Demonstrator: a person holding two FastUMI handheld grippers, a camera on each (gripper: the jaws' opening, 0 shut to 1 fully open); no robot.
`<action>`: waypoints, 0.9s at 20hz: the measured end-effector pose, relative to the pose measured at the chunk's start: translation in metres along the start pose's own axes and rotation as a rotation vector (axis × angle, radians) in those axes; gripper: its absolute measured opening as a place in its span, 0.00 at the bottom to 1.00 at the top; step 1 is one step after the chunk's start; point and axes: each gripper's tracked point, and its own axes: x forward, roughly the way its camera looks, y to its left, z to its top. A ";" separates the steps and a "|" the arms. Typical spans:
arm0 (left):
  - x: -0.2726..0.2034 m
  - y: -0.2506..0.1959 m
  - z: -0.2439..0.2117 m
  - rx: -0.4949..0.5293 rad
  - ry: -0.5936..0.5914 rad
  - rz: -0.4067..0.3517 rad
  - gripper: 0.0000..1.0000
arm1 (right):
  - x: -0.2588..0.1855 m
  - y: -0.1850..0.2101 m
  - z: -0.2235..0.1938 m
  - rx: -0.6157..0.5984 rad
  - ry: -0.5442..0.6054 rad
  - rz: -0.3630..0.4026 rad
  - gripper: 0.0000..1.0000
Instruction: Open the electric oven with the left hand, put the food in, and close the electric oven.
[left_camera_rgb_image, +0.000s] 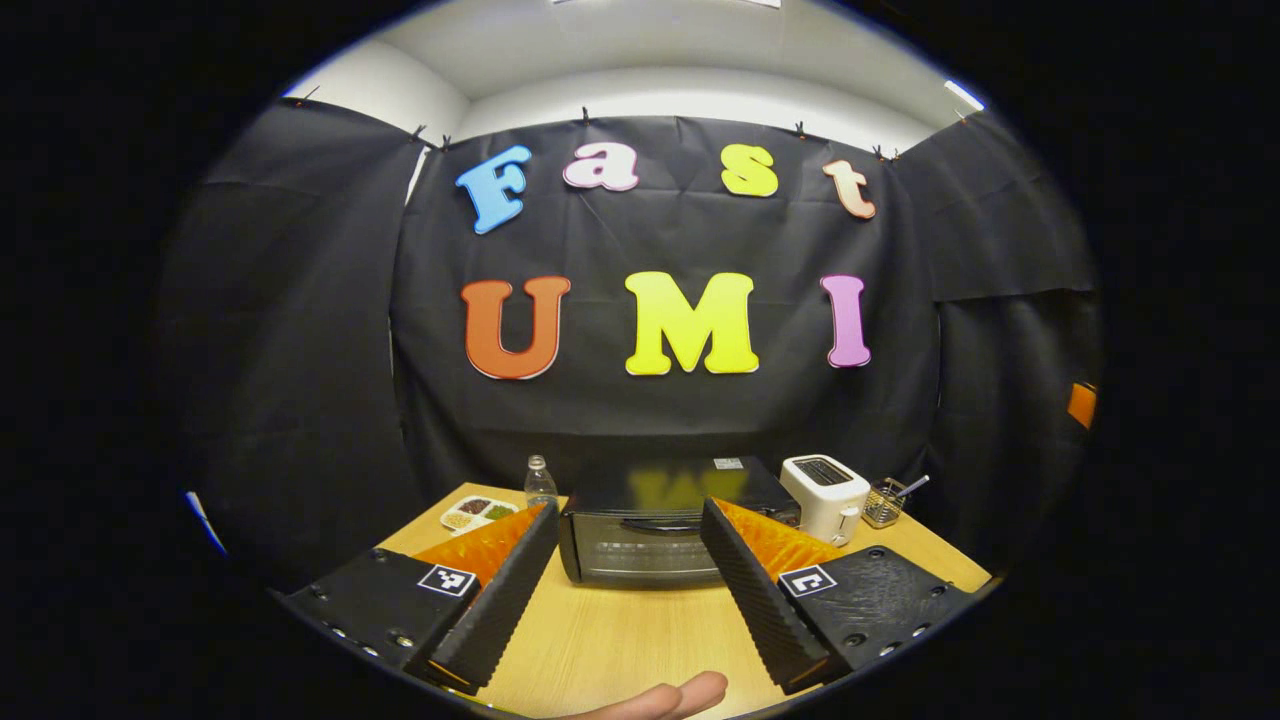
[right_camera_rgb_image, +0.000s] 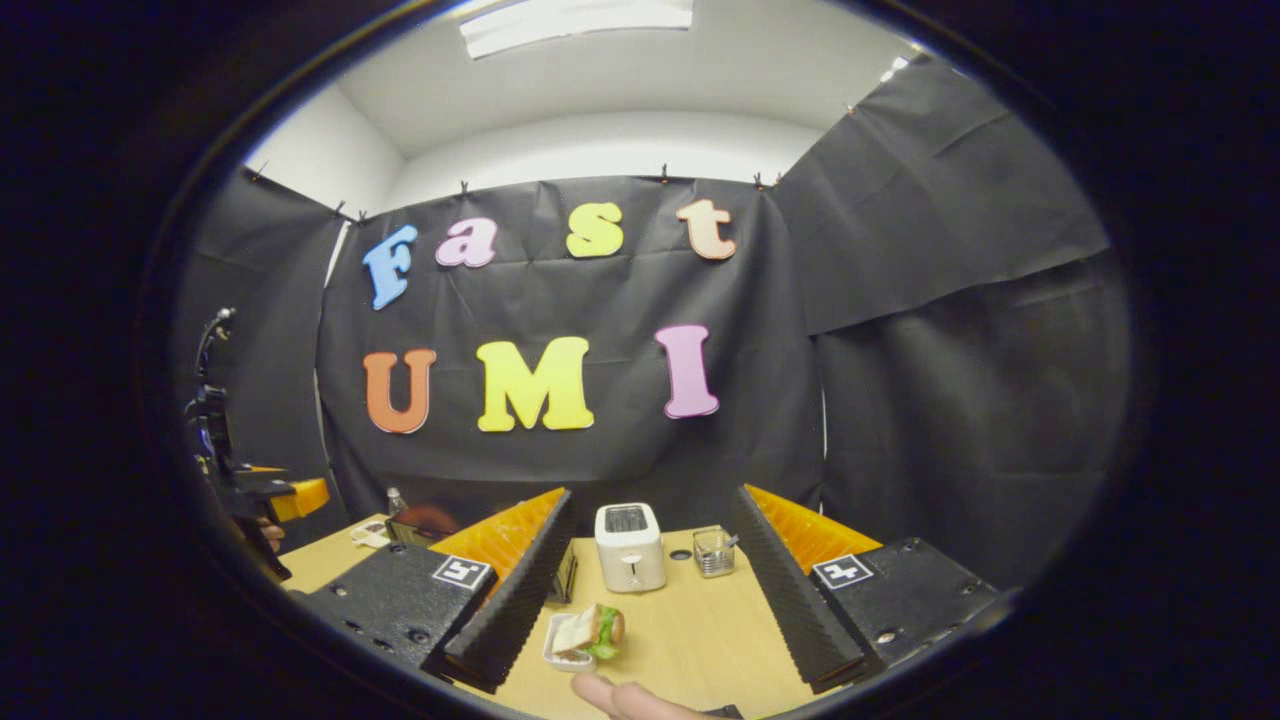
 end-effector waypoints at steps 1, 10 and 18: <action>0.012 -0.006 -0.004 0.000 0.021 -0.015 0.94 | 0.002 -0.004 -0.002 -0.002 0.003 -0.006 1.00; 0.125 -0.013 -0.052 0.038 0.189 -0.002 0.95 | 0.014 -0.013 0.002 -0.053 0.007 -0.008 1.00; 0.198 -0.021 -0.091 -0.015 0.287 -0.021 0.96 | 0.014 -0.023 0.000 -0.065 0.009 -0.015 1.00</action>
